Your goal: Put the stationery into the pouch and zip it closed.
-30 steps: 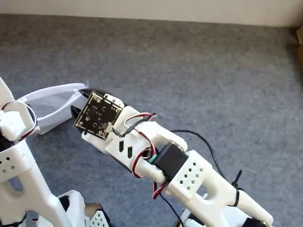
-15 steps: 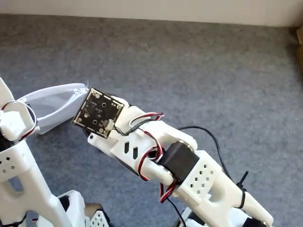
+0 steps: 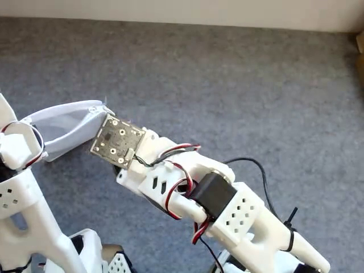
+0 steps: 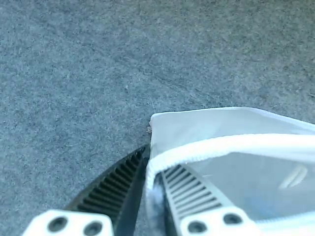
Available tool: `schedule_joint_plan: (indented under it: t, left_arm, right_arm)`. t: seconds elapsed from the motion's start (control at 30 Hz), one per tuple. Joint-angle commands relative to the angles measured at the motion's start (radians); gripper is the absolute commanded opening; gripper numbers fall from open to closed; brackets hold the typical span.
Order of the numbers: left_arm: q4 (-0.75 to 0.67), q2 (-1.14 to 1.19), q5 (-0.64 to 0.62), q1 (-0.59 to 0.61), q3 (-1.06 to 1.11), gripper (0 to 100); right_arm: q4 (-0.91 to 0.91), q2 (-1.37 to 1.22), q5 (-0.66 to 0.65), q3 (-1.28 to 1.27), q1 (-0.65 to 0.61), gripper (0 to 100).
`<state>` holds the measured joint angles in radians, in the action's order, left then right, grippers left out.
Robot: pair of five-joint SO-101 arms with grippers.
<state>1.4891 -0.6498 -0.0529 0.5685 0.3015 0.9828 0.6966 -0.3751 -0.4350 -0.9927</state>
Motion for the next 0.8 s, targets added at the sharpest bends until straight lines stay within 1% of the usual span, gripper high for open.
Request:
schedule_joint_plan:
  t: [0.0,0.13,0.27,0.3,0.4,0.5,0.6,0.77]
  left_arm:
    - [-0.012,0.001,-0.012,-0.015,0.022,1]
    - [-0.012,0.001,-0.012,-0.015,0.022,1]
    - [-0.012,0.001,-0.012,-0.008,0.021,1]
    - [-0.012,0.001,-0.014,0.005,0.019,1]
    - [-0.012,0.001,-0.077,0.054,0.013,1]
    - [-0.014,0.001,-0.087,0.093,0.012,1]
    - [-0.029,0.001,-0.089,0.104,0.015,1]
    - [-0.028,0.001,-0.089,0.102,0.015,1]
  right_arm:
    - [-0.028,0.053,-0.011,-0.074,0.027,12.4]
    - [-0.125,0.073,-0.011,-0.205,0.053,12.4]
    - [-0.226,0.068,-0.011,-0.314,0.05,12.4]
    - [-0.246,0.068,-0.011,-0.334,0.048,12.4]
    - [-0.272,0.067,-0.011,-0.369,0.048,12.4]
    - [-0.272,0.064,-0.011,-0.371,0.047,12.4]
    - [-0.272,0.007,-0.011,-0.369,0.031,12.4]
    - [-0.294,-0.191,-0.011,-0.364,-0.004,12.4]
